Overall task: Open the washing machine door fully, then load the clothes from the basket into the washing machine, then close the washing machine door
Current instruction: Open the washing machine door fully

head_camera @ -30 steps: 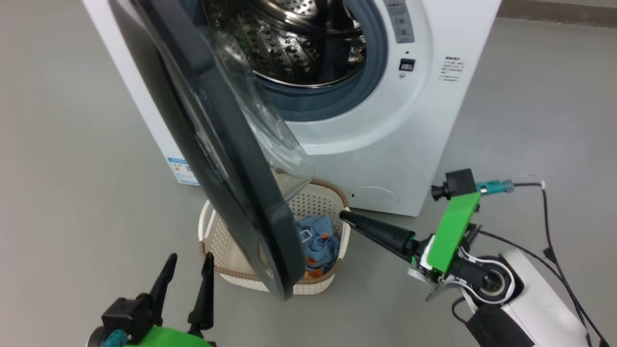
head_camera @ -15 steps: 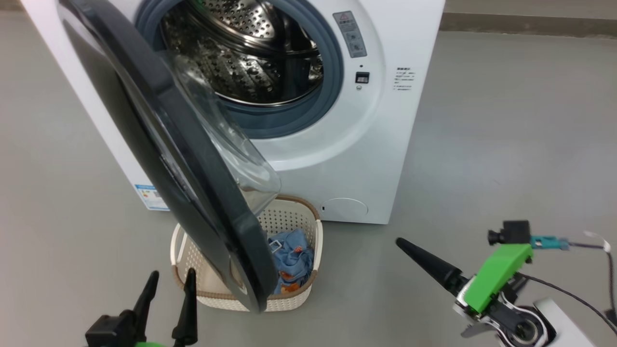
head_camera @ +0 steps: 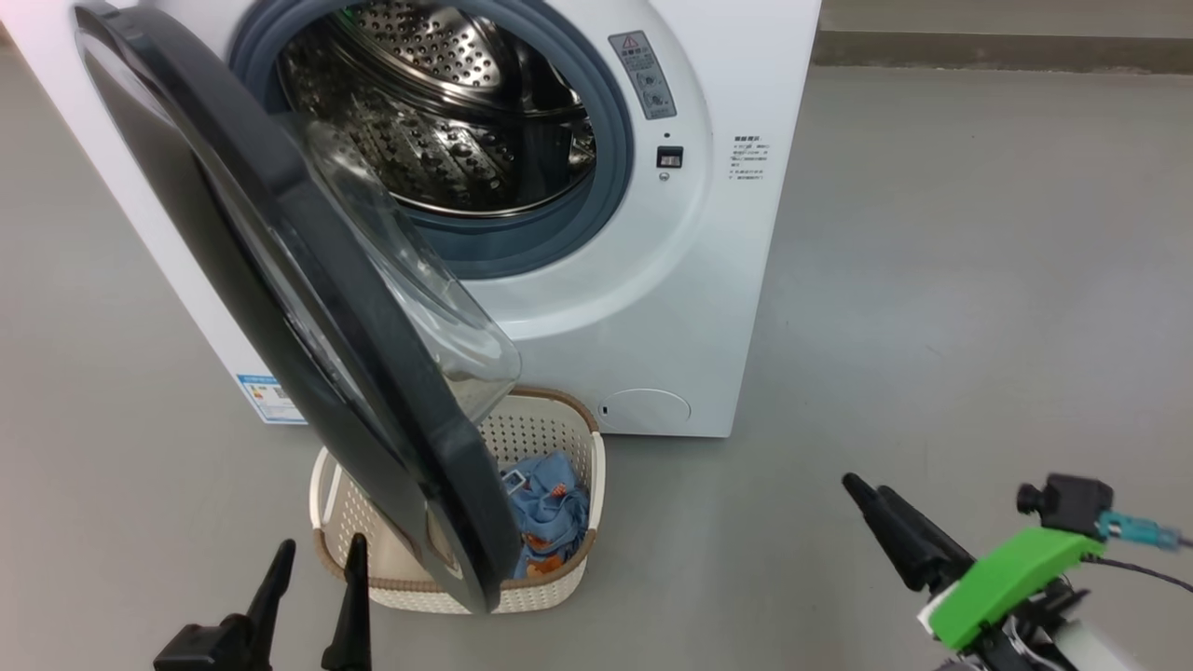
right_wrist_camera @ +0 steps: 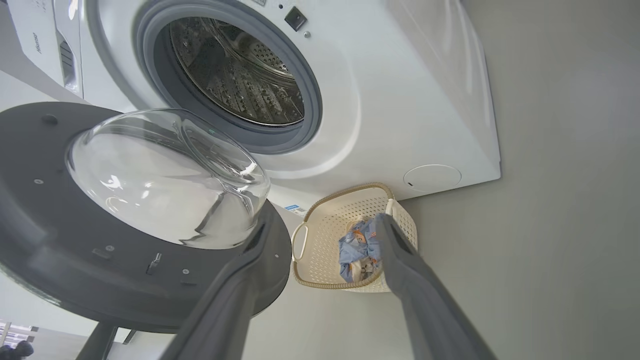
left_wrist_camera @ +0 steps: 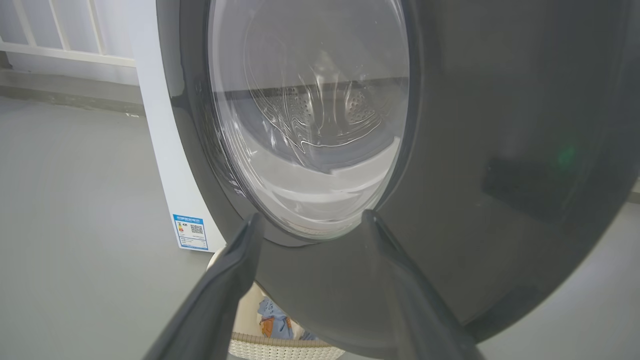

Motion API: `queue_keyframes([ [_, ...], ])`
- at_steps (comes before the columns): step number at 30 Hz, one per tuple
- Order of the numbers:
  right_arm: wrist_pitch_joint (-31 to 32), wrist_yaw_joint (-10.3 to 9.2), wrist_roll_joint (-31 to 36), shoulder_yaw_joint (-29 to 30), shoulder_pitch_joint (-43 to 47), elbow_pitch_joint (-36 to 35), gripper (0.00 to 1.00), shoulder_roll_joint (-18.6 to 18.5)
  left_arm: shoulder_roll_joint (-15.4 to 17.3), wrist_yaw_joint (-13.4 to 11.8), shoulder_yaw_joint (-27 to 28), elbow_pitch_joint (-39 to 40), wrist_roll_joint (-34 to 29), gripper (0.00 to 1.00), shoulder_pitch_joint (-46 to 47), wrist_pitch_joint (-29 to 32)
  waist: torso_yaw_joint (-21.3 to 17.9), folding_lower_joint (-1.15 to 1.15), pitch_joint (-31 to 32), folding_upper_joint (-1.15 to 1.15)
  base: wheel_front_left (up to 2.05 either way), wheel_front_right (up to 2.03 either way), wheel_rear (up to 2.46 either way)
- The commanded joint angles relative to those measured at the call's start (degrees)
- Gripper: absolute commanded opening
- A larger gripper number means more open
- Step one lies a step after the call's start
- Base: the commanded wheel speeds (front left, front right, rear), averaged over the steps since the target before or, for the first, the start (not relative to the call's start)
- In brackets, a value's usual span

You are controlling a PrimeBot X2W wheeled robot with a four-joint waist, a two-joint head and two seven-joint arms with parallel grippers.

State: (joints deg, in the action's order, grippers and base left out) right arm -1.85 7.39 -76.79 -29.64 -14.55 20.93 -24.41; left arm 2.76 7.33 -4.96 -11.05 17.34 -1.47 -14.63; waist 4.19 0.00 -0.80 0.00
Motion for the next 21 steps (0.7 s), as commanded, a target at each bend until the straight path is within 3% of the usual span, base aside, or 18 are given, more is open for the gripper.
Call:
queue_keyframes([
  [1, -3.2, 0.10, 1.7, -1.9, 0.6, -0.4, 1.00, -2.0, 0.8, 0.2, 2.1, 1.6, -0.9, 1.00, 0.4, -0.4, -0.1, 0.00, 0.1, 0.00, 0.00, 0.00, 0.00],
  [5, -10.3, 0.10, 4.3, -5.2, 0.3, 2.2, 1.00, -4.0, 0.7, 0.2, 2.1, 1.6, -0.9, 1.00, 0.3, -0.4, -0.1, 0.00, 0.1, 0.00, 0.00, 0.00, 0.00],
  [10, -13.1, 0.10, 9.4, -5.2, -0.8, 6.5, 1.00, -4.8, 0.7, 0.2, 2.1, 1.6, -0.9, 1.00, 0.3, -0.4, -0.1, 0.00, 0.1, 0.00, 0.00, 0.00, 0.00],
  [21, -13.1, 0.10, 31.7, 14.0, 4.8, 1.8, 1.00, 1.4, 0.8, 0.2, 2.6, 2.1, -0.9, 1.00, 0.4, -0.4, -0.3, 0.00, 0.0, 0.00, 0.00, 0.00, 0.00],
])
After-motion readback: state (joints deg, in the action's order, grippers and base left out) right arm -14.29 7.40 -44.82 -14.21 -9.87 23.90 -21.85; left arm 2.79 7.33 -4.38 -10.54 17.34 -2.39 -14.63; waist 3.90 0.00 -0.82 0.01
